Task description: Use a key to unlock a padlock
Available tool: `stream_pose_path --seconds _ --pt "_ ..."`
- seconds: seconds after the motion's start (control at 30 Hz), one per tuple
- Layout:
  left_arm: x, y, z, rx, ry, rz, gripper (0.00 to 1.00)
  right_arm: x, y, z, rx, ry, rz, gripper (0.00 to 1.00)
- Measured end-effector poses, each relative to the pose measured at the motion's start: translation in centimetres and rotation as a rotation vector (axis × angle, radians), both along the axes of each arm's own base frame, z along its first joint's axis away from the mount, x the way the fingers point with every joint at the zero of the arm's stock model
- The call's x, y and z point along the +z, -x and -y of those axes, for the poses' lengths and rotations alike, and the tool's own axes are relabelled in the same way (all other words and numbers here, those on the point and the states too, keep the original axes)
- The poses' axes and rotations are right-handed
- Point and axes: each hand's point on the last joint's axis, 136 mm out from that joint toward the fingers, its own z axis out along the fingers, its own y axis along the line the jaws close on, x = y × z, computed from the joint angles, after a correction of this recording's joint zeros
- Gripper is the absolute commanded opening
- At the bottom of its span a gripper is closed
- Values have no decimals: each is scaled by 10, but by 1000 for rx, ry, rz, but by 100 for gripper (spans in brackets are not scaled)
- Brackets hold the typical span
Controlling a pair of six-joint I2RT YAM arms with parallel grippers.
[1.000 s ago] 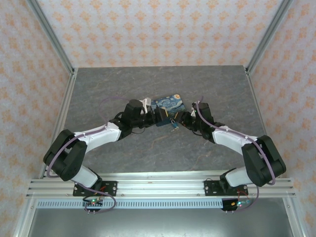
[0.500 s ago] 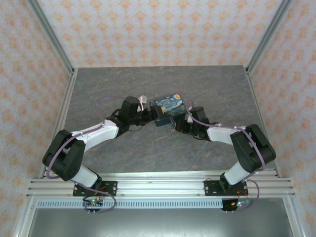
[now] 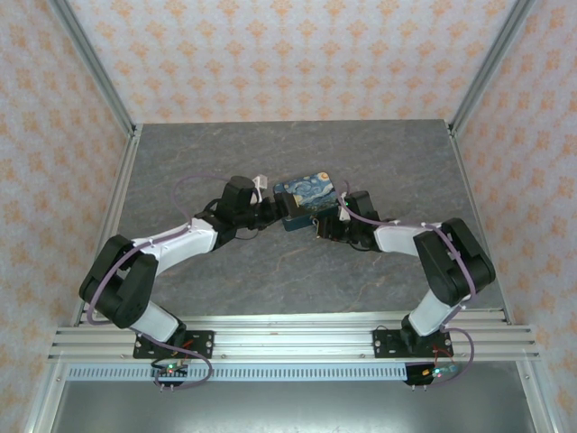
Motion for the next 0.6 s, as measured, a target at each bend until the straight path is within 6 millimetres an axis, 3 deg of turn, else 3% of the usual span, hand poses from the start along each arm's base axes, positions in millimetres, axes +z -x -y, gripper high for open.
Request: stream_pose_path --seconds 0.37,0.6 --pt "-8 -2 0 6 -1 -20 84 -3 -8 -5 -7 -34 10 22" --pt "-11 -5 -2 20 4 -32 84 -3 -10 -12 0 -59 17 5"
